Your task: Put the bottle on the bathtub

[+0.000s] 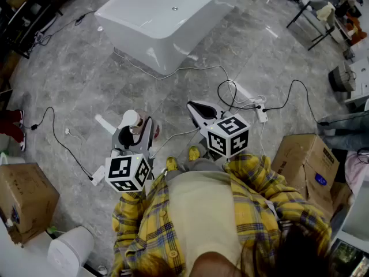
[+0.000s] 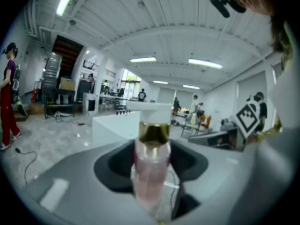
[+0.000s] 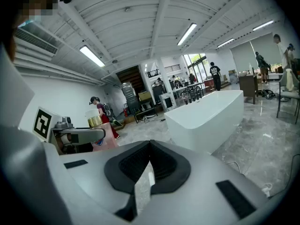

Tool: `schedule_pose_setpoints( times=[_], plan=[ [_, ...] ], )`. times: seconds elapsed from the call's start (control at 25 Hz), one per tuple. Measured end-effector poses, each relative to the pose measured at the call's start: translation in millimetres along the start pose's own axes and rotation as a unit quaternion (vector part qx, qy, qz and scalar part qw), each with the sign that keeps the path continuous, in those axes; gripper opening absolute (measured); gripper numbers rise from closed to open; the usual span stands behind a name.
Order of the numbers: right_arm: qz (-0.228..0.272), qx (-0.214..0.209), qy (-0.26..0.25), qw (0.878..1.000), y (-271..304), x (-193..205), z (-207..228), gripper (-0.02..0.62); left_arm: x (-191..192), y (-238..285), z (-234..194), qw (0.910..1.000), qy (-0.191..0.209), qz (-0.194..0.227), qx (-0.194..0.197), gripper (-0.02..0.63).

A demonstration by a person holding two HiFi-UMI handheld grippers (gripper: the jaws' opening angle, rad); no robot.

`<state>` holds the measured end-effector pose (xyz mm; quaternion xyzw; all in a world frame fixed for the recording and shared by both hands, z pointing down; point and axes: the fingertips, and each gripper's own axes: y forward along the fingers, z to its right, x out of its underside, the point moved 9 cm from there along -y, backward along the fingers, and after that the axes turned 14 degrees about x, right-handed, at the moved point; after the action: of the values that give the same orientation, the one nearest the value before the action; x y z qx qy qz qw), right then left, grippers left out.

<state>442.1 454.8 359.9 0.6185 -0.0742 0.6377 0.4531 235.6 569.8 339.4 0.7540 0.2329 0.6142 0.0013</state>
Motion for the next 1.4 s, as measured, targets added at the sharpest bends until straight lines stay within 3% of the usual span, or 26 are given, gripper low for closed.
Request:
schedule_pose_setpoints(
  times=[0.92, 1.12, 1.4],
  plan=[
    [-0.027, -0.029, 0.001, 0.999, 51, -13, 61, 0.014, -5, 54, -9, 0.9986, -0.018, -0.007, -0.049, 0.221],
    [-0.037, -0.037, -0.011, 0.999, 73, -19, 52, 0.014, -9, 61, -32, 0.9983, -0.019, -0.005, -0.055, 0.221],
    [-0.040, -0.026, -0.018, 0.999, 122, -34, 41, 0.014, -20, 84, -85, 0.9994, -0.017, -0.003, -0.030, 0.221]
  ],
)
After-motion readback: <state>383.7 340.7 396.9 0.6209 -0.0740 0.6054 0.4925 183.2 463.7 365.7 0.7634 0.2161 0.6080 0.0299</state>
